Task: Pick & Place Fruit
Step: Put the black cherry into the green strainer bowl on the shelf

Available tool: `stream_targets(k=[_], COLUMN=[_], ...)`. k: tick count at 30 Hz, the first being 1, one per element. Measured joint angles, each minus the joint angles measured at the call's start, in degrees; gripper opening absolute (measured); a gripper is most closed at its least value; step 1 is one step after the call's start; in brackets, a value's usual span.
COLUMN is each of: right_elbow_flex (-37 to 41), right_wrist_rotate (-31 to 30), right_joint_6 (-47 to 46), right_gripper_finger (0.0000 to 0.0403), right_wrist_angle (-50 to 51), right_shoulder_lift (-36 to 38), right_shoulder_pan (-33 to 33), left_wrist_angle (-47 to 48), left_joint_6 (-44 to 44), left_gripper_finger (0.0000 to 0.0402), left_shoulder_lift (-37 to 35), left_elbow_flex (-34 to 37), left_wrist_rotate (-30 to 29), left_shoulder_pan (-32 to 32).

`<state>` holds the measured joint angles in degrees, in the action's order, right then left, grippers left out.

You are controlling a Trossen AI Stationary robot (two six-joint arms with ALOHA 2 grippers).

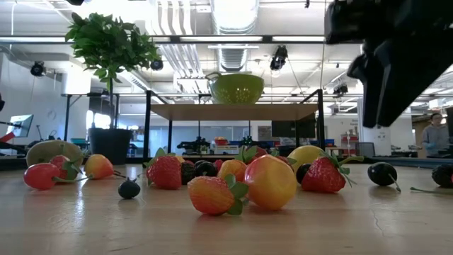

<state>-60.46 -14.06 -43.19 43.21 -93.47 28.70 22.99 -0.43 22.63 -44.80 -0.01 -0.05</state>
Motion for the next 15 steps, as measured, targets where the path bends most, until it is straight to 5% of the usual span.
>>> stream_targets(k=[8,15], right_elbow_flex=[4.1,7.2], right_wrist_rotate=[0.4,0.5], right_joint_6=[-11.5,-12.4], right_gripper_finger=[0.0216,0.0203], right_wrist_angle=[-4.7,-12.6], right_shoulder_lift=[0.0,0.0], right_shoulder_pan=[-0.3,-0.3], left_wrist_angle=[0.0,0.0], left_joint_6=[0.0,0.0], left_gripper_finger=[0.0062,0.0062], left_shoulder_lift=[0.0,0.0], left_elbow_flex=[0.0,0.0], left_wrist_rotate=[0.0,0.0], left_shoulder_pan=[0.0,0.0])
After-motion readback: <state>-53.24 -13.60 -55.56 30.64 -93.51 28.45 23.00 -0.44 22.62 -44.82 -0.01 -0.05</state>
